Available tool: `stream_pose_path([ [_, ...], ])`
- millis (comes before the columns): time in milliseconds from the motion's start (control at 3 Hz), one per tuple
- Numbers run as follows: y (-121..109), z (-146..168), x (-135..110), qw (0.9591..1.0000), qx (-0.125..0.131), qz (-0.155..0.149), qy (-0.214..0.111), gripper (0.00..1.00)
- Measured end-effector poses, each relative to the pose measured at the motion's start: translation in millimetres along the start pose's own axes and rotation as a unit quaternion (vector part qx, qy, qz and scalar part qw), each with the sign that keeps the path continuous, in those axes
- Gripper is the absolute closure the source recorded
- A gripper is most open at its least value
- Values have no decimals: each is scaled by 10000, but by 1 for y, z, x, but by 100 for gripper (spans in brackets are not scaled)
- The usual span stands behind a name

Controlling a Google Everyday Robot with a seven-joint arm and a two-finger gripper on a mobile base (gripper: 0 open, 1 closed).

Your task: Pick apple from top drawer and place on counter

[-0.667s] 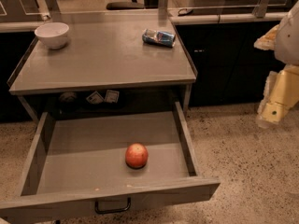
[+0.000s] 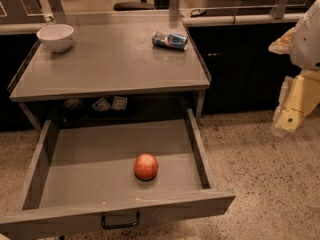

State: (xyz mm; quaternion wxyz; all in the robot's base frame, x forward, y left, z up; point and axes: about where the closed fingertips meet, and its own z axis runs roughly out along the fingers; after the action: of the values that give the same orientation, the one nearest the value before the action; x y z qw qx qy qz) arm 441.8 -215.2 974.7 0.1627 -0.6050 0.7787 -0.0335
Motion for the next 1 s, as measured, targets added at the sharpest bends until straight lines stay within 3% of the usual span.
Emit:
stream_pose_path([
  [333, -6, 26, -3, 9996, -220, -90, -139, 0],
  [667, -9, 85, -4, 9968, -686, -200, -360, 0],
  [1000, -3, 152, -6, 9890, -1265, -302, -700, 0],
])
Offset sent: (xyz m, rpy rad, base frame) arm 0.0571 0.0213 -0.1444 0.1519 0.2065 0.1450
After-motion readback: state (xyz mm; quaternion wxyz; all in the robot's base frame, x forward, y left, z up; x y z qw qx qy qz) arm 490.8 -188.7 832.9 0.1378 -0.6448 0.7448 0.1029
